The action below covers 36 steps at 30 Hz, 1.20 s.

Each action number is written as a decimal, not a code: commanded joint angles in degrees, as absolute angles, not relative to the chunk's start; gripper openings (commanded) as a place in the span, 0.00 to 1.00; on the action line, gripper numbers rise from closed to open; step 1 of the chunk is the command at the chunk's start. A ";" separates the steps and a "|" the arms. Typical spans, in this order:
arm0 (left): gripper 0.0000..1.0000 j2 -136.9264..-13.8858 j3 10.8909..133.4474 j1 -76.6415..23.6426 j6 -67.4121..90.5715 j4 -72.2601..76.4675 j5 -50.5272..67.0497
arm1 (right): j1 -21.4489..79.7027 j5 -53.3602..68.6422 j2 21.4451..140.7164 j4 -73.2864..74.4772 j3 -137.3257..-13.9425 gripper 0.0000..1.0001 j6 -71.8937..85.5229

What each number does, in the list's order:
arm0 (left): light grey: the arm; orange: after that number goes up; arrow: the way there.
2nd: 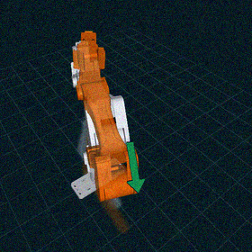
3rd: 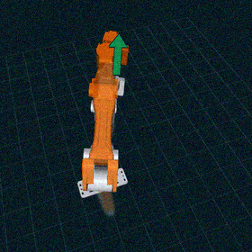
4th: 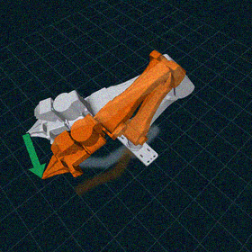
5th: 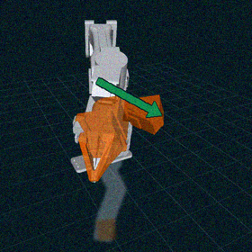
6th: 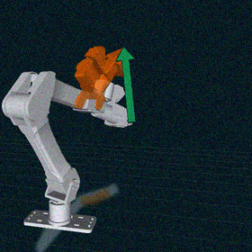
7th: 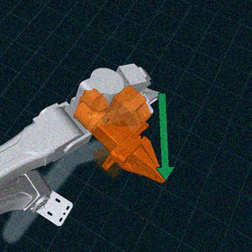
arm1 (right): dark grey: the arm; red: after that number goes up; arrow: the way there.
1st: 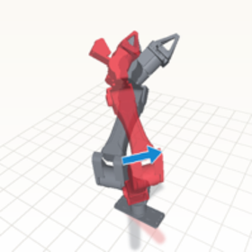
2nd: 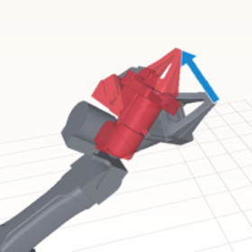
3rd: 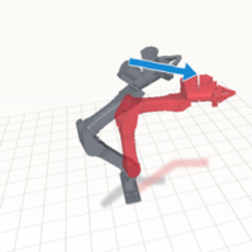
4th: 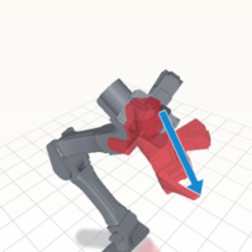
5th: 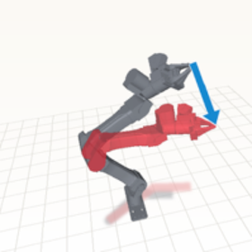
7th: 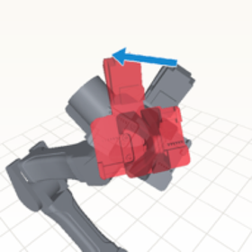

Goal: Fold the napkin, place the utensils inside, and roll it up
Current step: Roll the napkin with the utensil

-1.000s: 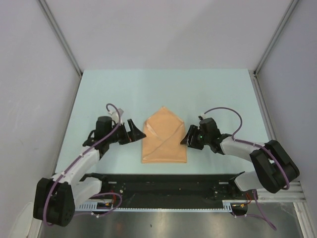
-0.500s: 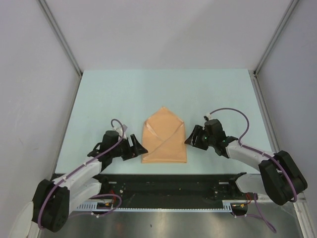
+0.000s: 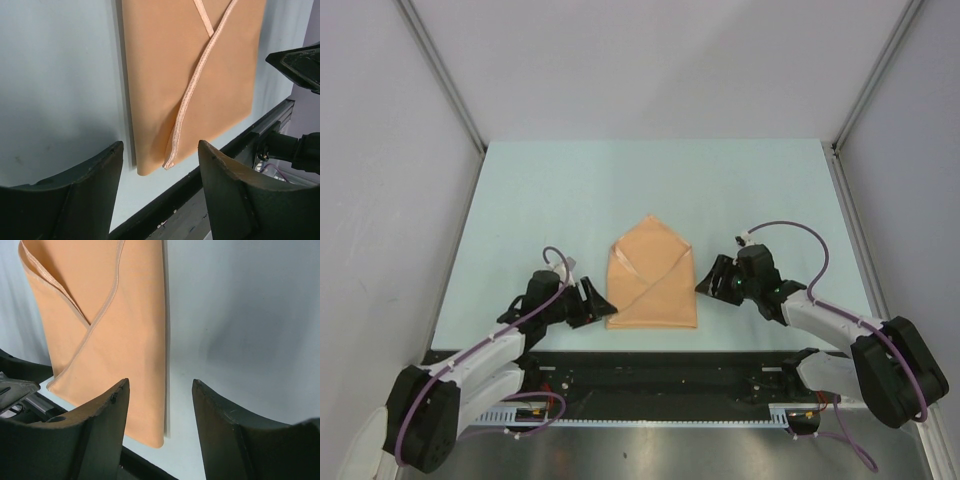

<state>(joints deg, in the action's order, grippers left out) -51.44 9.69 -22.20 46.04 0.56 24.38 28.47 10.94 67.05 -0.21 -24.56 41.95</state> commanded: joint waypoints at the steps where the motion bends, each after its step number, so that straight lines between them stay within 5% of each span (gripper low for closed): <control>1: 0.66 -51.15 6.68 -23.55 47.81 1.23 25.31 | 28.30 10.19 65.74 -0.96 -23.99 0.58 42.27; 20: 0.41 -53.61 4.22 -24.87 50.01 4.92 26.54 | 28.92 9.76 64.16 1.56 -24.87 0.58 40.08; 25: 0.20 -55.10 4.57 -24.87 49.75 6.15 27.42 | 30.41 8.79 62.41 3.25 -27.23 0.59 35.79; 30: 0.04 -56.07 7.46 -24.87 48.43 4.75 27.95 | 40.22 3.54 60.56 5.71 -32.60 0.59 25.59; 36: 0.00 -62.38 13.53 -24.61 45.79 3.95 33.30 | 56.40 -10.42 63.36 1.68 -36.12 0.61 15.05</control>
